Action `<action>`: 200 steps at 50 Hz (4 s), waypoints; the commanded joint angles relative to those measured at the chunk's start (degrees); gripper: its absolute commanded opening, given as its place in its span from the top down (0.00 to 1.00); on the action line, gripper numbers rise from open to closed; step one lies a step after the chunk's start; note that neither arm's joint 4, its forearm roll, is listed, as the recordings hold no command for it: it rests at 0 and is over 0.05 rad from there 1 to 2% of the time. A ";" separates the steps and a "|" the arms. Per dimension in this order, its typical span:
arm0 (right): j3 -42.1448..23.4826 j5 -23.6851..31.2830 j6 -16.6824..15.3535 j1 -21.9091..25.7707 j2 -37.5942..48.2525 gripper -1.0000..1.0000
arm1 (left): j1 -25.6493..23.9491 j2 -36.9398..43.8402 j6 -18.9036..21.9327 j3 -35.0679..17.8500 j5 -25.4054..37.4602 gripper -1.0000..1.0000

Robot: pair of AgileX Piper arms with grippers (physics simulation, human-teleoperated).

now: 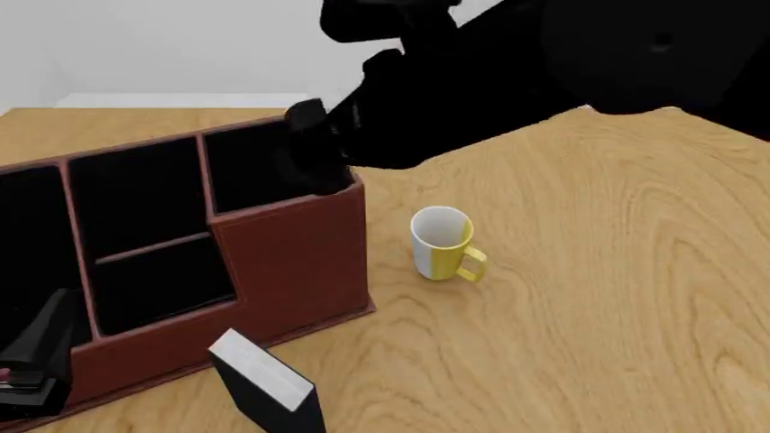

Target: Pick up the book and place it in the front compartment of the caddy.

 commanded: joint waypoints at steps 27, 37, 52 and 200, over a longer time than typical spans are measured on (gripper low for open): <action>-7.93 12.83 5.04 7.92 17.53 0.00 | 0.00 0.00 0.00 0.00 0.00 0.00; -0.73 10.52 9.04 10.83 14.96 0.00 | 0.00 0.00 0.00 0.00 0.00 0.00; 6.18 6.48 13.22 13.46 13.49 0.00 | 0.00 0.00 0.00 0.00 0.00 0.00; -52.36 26.35 -46.35 15.66 17.74 1.00 | 0.00 0.00 0.00 0.00 0.00 0.00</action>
